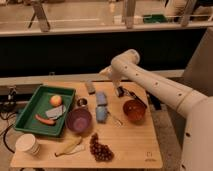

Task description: Wipe purple bowl with eraser

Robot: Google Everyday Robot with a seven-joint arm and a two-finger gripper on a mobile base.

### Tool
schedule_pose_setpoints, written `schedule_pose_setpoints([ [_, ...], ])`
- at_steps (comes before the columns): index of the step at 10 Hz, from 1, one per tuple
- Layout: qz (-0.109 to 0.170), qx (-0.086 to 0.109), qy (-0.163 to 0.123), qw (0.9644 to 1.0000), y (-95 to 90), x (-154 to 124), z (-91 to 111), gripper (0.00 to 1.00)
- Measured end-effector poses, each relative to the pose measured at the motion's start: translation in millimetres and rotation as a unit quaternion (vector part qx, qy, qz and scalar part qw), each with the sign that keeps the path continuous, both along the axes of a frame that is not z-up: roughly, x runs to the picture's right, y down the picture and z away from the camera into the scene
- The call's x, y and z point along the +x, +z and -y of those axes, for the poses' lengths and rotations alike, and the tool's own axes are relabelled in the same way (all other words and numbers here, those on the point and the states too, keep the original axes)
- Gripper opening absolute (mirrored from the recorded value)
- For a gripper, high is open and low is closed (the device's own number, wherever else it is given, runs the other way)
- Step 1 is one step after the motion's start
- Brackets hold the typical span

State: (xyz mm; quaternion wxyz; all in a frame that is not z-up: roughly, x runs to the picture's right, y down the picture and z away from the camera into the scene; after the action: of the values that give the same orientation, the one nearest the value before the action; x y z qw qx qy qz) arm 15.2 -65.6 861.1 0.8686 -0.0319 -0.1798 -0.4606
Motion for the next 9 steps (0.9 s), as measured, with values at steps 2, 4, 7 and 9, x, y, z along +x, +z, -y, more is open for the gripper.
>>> schedule_pose_setpoints([
  [2, 0.028, 0.031, -0.099, 0.9942, 24.1, -15, 7, 0.80],
  [4, 0.039, 0.038, -0.151, 0.9871, 52.7, -24, 11, 0.80],
  [7, 0.047, 0.026, -0.212, 0.9757, 93.0, -46, 12, 0.80],
  [9, 0.044, 0.009, -0.222, 0.9739, 109.1, -56, 7, 0.80],
])
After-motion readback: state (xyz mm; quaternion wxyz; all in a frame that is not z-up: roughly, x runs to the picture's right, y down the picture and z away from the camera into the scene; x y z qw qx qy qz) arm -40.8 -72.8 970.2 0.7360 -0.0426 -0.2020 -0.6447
